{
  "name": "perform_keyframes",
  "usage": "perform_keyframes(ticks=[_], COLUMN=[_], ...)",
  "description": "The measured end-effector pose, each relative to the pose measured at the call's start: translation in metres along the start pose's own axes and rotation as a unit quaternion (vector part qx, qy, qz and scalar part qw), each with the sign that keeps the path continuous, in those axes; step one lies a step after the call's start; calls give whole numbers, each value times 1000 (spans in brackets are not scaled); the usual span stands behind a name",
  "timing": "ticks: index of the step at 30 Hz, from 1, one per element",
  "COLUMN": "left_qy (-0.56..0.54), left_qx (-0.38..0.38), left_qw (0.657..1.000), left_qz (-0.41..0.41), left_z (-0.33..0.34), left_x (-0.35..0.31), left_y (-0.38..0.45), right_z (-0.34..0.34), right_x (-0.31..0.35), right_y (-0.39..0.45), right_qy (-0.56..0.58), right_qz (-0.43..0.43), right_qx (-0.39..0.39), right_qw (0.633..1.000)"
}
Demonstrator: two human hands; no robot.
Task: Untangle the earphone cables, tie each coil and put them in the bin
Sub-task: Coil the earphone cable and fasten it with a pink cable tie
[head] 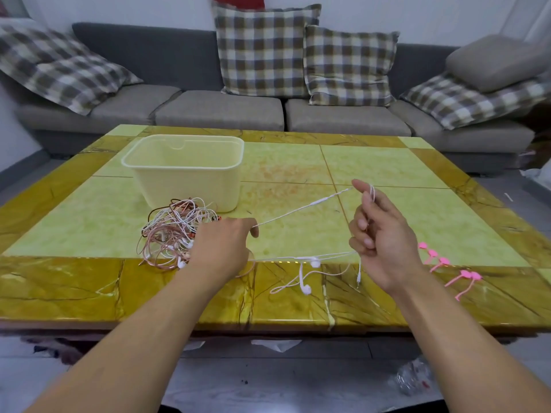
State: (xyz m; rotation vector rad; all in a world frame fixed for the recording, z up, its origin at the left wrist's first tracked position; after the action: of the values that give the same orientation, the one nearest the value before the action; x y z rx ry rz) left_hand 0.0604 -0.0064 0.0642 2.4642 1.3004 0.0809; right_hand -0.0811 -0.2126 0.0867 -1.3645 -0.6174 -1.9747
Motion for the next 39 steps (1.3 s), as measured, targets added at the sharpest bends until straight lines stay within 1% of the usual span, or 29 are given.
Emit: perform_keyframes(ticks=[1, 2, 3, 4, 6, 7, 8, 9, 10, 11, 13, 14, 16, 17, 20, 23, 25, 26, 28, 30, 32, 35, 39], left_qy=[6, 6, 4, 7, 28, 41, 45, 38, 31, 26, 28, 32, 24, 6, -75, -129, -136, -131, -112, -100, -111, -132, -161], left_qx=[-22, -42, -57, -66, -77, -88, -103, -120, -136, -149, -160, -161, -147, -135, -114, -102, -68, -53, -39, -25, -3, 21, 32], left_qw=[1000, 999, 998, 997, 995, 994, 992, 990, 988, 986, 984, 984, 986, 988, 987, 981, 980, 981, 984, 986, 984, 979, 978], left_qz=[-1, -7, -19, -32, -51, -54, -58, -64, -68, -71, -72, -71, -73, -73, -86, -103, -126, -134, -132, -129, -140, -151, -128], left_z=[-1, -1, 0, 1, 4, 5, 5, 5, 6, 8, 11, 11, 12, 13, 12, 12, 15, 16, 20, 23, 27, 33, 36], left_x=[-1, -1, 0, 3, 11, 15, 19, 23, 27, 29, 31, 32, 33, 32, 24, 14, 12, 11, 12, 13, 15, 15, 4], left_y=[0, 0, 0, 1, 2, 3, 4, 4, 4, 5, 6, 7, 7, 7, 4, 2, 1, 1, 1, 1, 0, -3, -6], right_z=[-2, -3, -2, -2, -2, -3, -6, -9, -10, -11, -14, -15, -17, -17, -8, 4, 14, 19, 27, 35, 45, 67, 93], right_x=[1, 1, 0, -3, -10, -12, -14, -16, -16, -16, -16, -15, -12, -12, -11, -4, 9, 18, 38, 58, 73, 85, 81], right_y=[0, -2, -2, -2, 0, 0, 1, 2, 2, 3, 4, 5, 7, 8, 5, 0, 2, 4, 11, 20, 30, 50, 79], right_qy=[-91, -206, -324, -431, -590, -633, -660, -673, -677, -665, -611, -589, -558, -530, -426, -347, -316, -298, -239, -198, -223, -296, -405], right_qz=[-66, -136, -186, -203, -158, -123, -97, -85, -81, -77, -65, -70, -90, -97, -92, -89, -105, -117, -126, -126, -127, -122, -106], right_qx=[-8, -8, 3, 26, 72, 90, 101, 106, 108, 103, 74, 48, 5, -4, 16, 49, 46, 33, -25, -83, -100, -76, -43], right_qw=[994, 969, 927, 879, 789, 759, 738, 727, 724, 735, 786, 803, 825, 842, 900, 932, 942, 947, 962, 968, 961, 944, 907])
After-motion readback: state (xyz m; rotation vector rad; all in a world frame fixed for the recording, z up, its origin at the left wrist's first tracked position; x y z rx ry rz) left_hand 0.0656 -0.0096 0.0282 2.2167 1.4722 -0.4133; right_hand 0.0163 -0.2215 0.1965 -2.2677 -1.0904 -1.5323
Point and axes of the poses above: each hand's wrist, its own y-axis towards the middle knuckle, its own z-axis out of the palm, x = y × z, the point moved 3 cm from there along y, towards the middle knuckle, and after that the axes turned 9 degrees about -x, right-handed, at the moved point
